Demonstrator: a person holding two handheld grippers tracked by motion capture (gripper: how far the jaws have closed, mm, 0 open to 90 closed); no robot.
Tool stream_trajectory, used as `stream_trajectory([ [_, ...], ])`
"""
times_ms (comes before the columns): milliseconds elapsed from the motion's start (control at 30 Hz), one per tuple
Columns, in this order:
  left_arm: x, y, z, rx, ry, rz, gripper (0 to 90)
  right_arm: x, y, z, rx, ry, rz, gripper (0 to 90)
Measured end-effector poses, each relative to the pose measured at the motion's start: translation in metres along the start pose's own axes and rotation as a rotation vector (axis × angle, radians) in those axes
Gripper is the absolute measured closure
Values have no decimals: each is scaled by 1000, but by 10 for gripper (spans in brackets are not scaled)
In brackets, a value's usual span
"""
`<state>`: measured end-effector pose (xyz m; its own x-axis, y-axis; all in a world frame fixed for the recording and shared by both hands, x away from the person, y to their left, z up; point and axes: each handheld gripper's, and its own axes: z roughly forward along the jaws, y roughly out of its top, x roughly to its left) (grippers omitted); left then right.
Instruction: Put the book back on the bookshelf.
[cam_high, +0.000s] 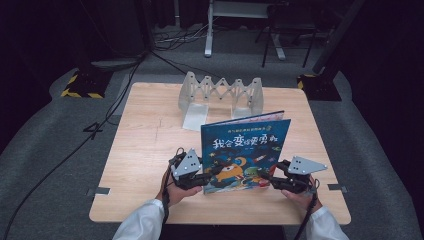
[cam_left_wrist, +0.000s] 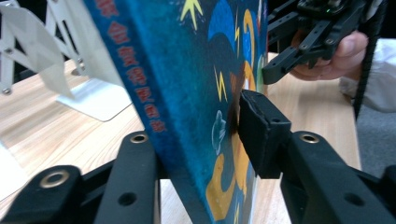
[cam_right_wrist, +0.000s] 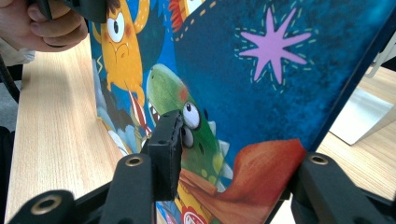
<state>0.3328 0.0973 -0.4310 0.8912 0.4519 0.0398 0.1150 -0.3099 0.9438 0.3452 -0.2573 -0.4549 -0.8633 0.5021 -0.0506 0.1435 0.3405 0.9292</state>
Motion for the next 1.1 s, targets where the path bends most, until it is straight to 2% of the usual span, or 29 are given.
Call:
stream_trajectory([
  [167, -4, 0, 1, -7, -18, 19, 647, 0, -4, -4, -10, -5, -8, 551],
  [333, -8, 0, 2, -9, -52, 40, 714, -7, -15, -18, 10, -24, 23, 518],
  [367, -9, 1, 2, -6, -55, 55, 734, -9, -17, -22, 8, -27, 40, 521],
  [433, -11, 2, 3, -8, -65, 57, 760, -10, -18, -24, -2, -32, 53, 522],
  [500, -13, 2, 4, -6, -77, 66, 770, -13, -17, -29, -11, -61, 50, 506],
  [567, -12, 2, 5, -9, -85, 68, 779, -15, -15, -33, -26, -71, 59, 490],
  [600, -12, 2, 6, -10, -87, 69, 783, -18, -14, -36, -45, -91, 65, 451],
  [667, -10, 2, 7, -15, -99, 71, 791, -23, -12, -38, -77, -121, 107, 369],
  [700, -10, 1, 8, -20, -113, 68, 802, -25, -11, -39, -91, -125, 129, 359],
  [767, -8, 1, 10, -28, -113, 60, 807, -29, -8, -34, -108, -107, 165, 336],
  [800, -8, 1, 10, -28, -113, 60, 807, -29, -8, -34, -108, -107, 165, 336],
  [833, -8, 0, 10, -32, -117, 56, 808, -27, -4, -25, -93, -77, 152, 336],
  [900, -8, 0, 11, -37, -118, 47, 808, -26, -3, -21, -82, -66, 143, 338],
  [967, -8, 0, 11, -37, -117, 53, 805, -21, -1, -13, -39, -58, 134, 383],
  [1000, -8, -1, 12, -42, -111, 51, 802, -18, -1, -10, -25, -89, 120, 418],
  [1033, -8, -2, 13, -44, -111, 42, 797, -16, -1, -9, -27, -139, 123, 466],
  [1100, -9, -2, 15, -40, -96, 50, 789, -17, -2, -10, -37, -134, 152, 480],
])
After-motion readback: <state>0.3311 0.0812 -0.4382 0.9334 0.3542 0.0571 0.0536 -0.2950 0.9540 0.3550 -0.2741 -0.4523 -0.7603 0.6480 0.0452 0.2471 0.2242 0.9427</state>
